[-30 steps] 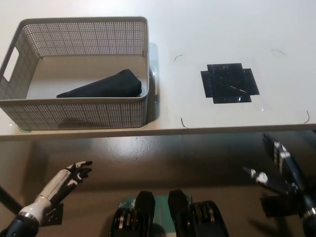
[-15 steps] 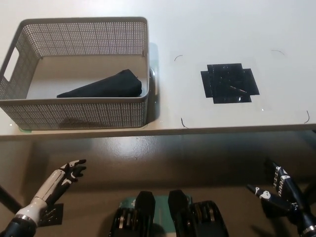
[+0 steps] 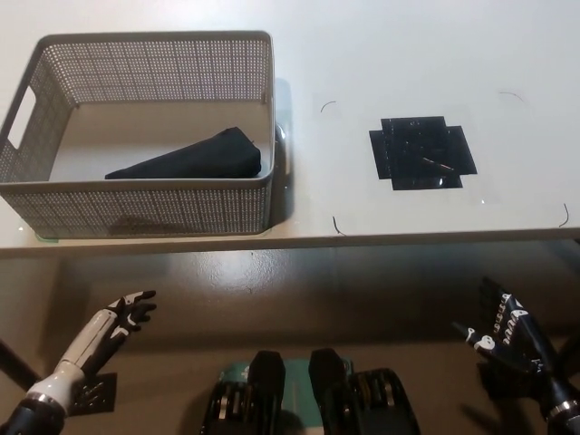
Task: Use the right hand to pick up the pencil case on the right hand side and put it into a grey container on the left side
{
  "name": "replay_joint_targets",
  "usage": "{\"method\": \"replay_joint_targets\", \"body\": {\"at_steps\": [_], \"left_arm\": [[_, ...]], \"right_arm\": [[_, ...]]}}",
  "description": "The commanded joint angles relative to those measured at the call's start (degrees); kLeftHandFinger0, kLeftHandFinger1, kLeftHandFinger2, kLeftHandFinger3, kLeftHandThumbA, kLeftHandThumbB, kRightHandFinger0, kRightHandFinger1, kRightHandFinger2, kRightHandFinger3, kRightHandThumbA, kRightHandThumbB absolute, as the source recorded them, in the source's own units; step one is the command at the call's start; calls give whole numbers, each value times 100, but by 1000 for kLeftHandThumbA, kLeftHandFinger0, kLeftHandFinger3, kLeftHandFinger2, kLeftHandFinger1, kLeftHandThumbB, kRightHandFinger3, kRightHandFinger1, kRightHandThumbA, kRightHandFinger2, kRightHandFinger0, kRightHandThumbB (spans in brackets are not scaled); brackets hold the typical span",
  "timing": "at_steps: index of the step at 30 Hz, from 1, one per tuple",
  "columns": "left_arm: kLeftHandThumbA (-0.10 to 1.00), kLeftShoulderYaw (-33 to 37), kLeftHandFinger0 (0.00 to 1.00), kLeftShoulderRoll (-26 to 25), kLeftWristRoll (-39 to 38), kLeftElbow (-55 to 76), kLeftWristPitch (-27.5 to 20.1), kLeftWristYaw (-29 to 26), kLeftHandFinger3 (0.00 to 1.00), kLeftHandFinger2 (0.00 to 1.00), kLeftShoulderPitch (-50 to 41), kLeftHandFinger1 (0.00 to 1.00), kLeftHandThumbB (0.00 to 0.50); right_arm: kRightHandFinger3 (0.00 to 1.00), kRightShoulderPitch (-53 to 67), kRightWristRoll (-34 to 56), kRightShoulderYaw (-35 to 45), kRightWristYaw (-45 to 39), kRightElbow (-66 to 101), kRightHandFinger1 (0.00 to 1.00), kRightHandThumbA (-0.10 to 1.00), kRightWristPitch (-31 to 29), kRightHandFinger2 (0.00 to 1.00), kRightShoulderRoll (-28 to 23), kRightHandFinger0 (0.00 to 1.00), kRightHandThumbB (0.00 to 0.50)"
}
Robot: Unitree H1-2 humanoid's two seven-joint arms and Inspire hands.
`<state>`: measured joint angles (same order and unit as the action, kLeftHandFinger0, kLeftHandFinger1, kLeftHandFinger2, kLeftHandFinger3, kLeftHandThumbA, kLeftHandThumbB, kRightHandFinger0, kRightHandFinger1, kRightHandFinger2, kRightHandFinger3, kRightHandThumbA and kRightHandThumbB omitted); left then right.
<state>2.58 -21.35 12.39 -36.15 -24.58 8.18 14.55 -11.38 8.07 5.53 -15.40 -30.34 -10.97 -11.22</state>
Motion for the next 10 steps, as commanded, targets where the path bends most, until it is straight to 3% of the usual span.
{"method": "replay_joint_targets", "body": {"at_steps": [1,10], "left_arm": [[1000,-55,801,-76,-2,192,-77,-193,876,828,13,792,500],[1000,-40,775,-79,81,170,-2,-228,867,811,63,775,489]], "right_arm": [[1000,-177,195,25,-136,24,1000,1000,-184,1000,-33,1000,266],[1000,-230,112,3,-104,-61,1000,1000,-187,1000,-52,1000,283]]}}
